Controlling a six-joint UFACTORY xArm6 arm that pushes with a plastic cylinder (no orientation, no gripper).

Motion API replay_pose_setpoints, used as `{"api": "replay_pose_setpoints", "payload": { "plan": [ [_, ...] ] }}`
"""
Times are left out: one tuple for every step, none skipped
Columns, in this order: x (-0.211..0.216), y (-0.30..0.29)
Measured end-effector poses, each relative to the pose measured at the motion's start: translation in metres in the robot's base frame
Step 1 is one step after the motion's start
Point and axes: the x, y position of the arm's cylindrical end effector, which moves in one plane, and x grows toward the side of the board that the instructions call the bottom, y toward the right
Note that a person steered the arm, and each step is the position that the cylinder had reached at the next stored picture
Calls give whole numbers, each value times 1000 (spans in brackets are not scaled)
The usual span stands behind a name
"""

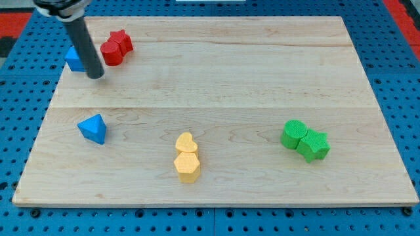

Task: Push the red blocks to the top left

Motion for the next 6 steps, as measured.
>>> {"api": "replay_pose_setpoints", "payload": {
  "plan": [
    [-43,7],
    [-78,7],
    [-63,7],
    [-1,-10],
    [0,-65],
    [-42,-42]
  ]
}}
